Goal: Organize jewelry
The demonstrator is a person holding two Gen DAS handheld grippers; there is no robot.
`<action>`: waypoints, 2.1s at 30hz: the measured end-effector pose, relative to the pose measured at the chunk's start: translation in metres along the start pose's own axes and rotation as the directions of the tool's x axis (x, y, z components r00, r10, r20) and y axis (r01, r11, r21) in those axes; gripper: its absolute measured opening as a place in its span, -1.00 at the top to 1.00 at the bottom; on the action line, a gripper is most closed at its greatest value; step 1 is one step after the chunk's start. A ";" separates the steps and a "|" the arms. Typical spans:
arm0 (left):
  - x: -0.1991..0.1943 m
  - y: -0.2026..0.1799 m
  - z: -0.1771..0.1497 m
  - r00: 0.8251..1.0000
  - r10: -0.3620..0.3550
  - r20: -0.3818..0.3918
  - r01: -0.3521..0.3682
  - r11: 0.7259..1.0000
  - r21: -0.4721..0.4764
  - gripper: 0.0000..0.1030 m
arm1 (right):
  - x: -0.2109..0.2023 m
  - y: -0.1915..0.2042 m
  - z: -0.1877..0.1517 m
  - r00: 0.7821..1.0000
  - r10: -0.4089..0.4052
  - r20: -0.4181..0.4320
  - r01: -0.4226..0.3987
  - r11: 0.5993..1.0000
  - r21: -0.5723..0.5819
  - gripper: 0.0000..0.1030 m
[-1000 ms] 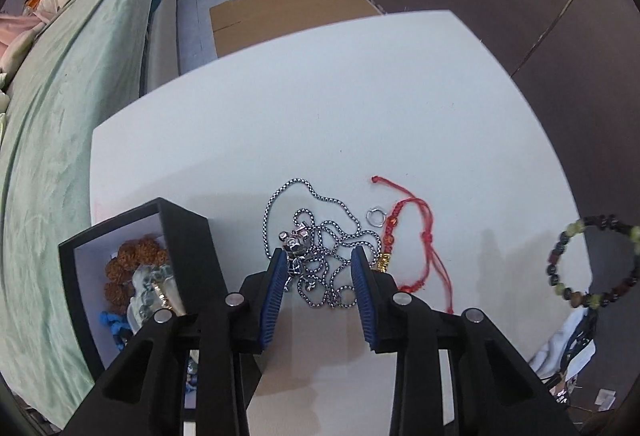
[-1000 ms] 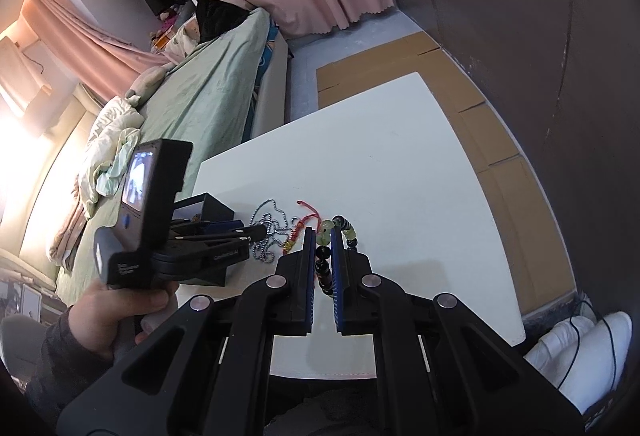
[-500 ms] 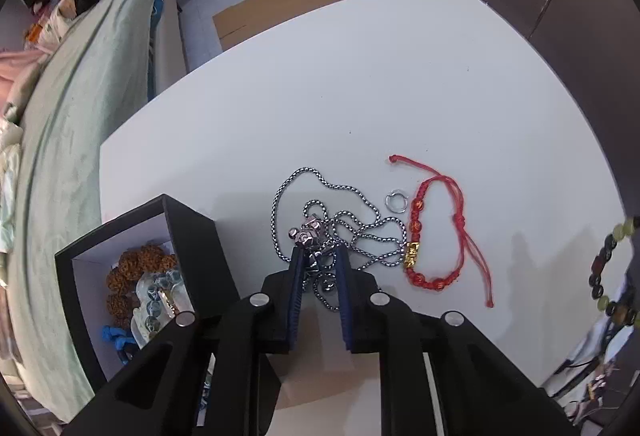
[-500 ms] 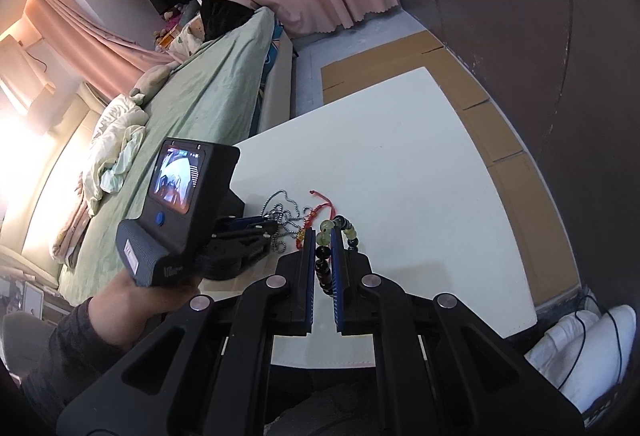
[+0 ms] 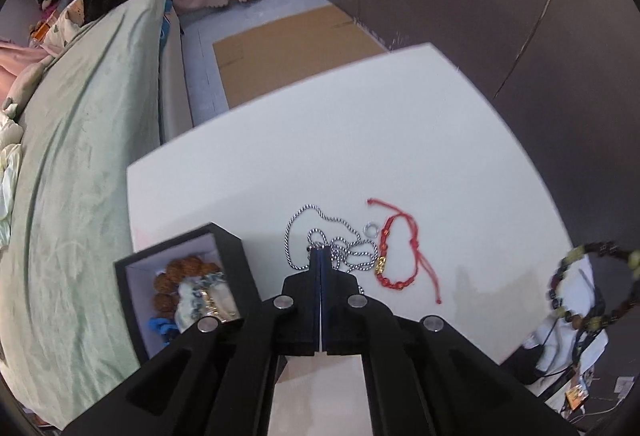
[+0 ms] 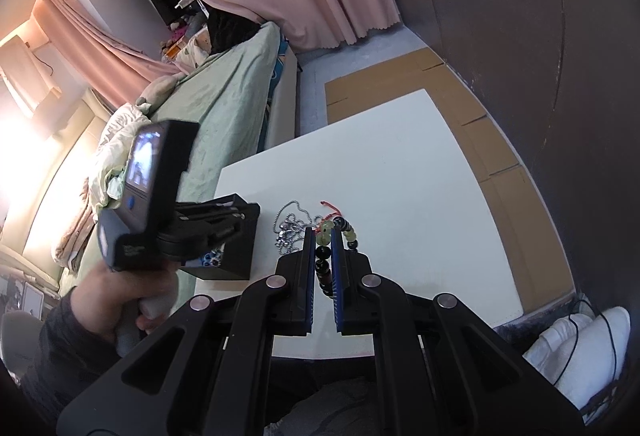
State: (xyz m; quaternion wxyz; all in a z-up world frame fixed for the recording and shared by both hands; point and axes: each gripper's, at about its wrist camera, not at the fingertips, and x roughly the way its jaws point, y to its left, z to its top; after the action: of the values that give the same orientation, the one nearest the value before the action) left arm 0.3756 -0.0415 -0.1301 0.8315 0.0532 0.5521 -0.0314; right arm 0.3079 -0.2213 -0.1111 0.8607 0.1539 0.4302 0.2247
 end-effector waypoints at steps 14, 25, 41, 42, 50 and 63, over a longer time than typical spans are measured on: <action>-0.090 0.023 0.013 0.990 -0.043 0.133 0.049 0.998 -0.046 1.00 | -0.014 0.019 0.001 0.999 0.029 0.018 -0.029 0.999 -0.025 0.84; -0.019 -0.013 0.000 0.997 -0.072 -0.030 0.072 0.997 0.001 0.14 | -0.011 0.005 -0.004 1.000 0.004 0.012 -0.004 1.000 -0.003 0.84; 0.076 -0.009 0.001 0.988 0.038 -0.147 -0.034 0.999 0.033 0.28 | 0.004 -0.031 -0.003 1.000 -0.022 -0.009 0.022 0.999 0.041 0.84; 0.078 -0.011 0.002 0.988 0.034 -0.148 -0.028 0.999 0.040 0.23 | 0.006 -0.032 -0.003 1.000 -0.021 -0.011 0.022 0.999 0.042 0.84; 0.085 -0.006 0.002 0.988 -0.016 -0.156 0.017 1.000 0.010 0.57 | 0.009 -0.031 -0.006 1.000 -0.018 -0.018 0.019 0.999 0.043 0.84; 0.038 0.007 -0.002 0.995 -0.050 -0.088 0.049 0.999 -0.022 0.77 | 0.012 -0.015 -0.004 1.000 0.019 -0.023 -0.018 0.999 0.028 0.84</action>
State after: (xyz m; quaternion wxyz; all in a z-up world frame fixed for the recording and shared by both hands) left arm 0.3893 -0.0342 -0.1650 0.8058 0.0327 0.5897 -0.0442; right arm 0.3150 -0.2276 -0.1283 0.8513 0.1673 0.4418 0.2284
